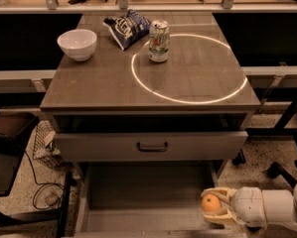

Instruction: Place orange into middle drawer

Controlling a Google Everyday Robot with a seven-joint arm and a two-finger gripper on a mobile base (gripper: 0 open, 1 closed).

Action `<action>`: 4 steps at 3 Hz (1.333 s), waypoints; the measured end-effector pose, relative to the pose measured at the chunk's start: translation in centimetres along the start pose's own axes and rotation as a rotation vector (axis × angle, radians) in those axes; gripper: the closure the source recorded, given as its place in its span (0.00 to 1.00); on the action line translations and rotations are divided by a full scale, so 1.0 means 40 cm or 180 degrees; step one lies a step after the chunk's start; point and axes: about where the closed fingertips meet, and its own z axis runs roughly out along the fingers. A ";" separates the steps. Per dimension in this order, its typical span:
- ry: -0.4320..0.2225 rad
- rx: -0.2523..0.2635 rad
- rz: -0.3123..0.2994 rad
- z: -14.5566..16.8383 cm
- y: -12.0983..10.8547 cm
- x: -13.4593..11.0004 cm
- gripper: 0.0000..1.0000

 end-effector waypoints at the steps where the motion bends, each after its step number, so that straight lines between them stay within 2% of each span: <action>1: 0.0000 0.0000 0.0000 0.000 0.000 0.000 1.00; 3: -0.0267 -0.0036 0.0009 0.213 -0.065 0.038 1.00; 4: -0.0314 -0.0040 -0.0046 0.343 -0.094 0.068 1.00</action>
Offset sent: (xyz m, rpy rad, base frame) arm 0.0466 0.0740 -0.0606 0.0875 -0.0282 0.0178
